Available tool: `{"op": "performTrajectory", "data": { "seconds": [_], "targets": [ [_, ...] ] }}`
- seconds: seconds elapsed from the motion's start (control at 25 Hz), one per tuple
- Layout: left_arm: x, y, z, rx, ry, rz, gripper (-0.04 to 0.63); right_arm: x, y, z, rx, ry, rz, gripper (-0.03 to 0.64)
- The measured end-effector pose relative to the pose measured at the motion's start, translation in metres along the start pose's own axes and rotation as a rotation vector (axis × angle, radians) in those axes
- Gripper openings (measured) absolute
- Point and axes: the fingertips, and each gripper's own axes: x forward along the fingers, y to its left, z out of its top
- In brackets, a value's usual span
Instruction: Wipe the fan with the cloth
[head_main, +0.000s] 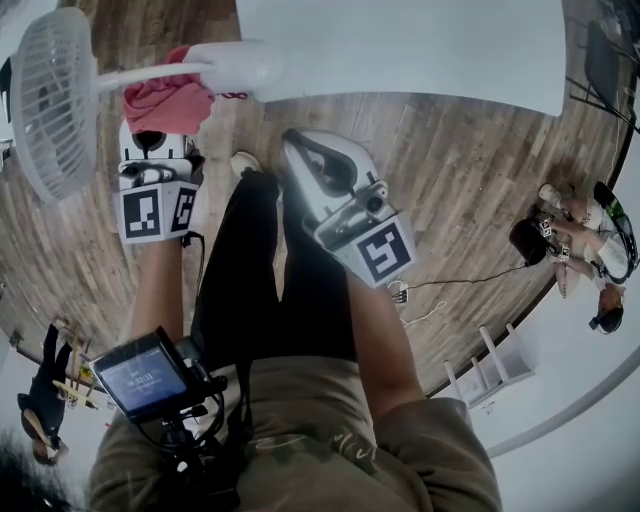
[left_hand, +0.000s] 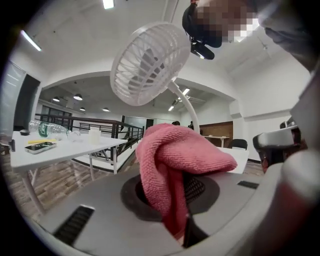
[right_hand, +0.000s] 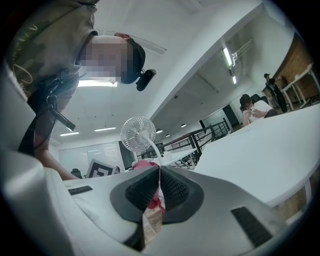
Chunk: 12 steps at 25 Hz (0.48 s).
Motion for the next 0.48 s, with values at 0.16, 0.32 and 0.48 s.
{"op": "performTrajectory", "data": {
  "seconds": [0.16,0.32,0.48],
  "targets": [
    [0.006,-0.012,0.008,-0.002,-0.02,-0.035,0.08,0.003,0.001,-0.004,0.002,0.006,0.004,0.009],
    [0.012,-0.017,0.004,0.016,0.0,-0.039,0.08,0.007,0.0,0.0,0.005,-0.007,0.0,0.008],
    [0.017,-0.018,-0.002,0.024,0.025,-0.029,0.08,0.011,0.001,0.005,-0.022,-0.016,-0.023,0.008]
  ]
}}
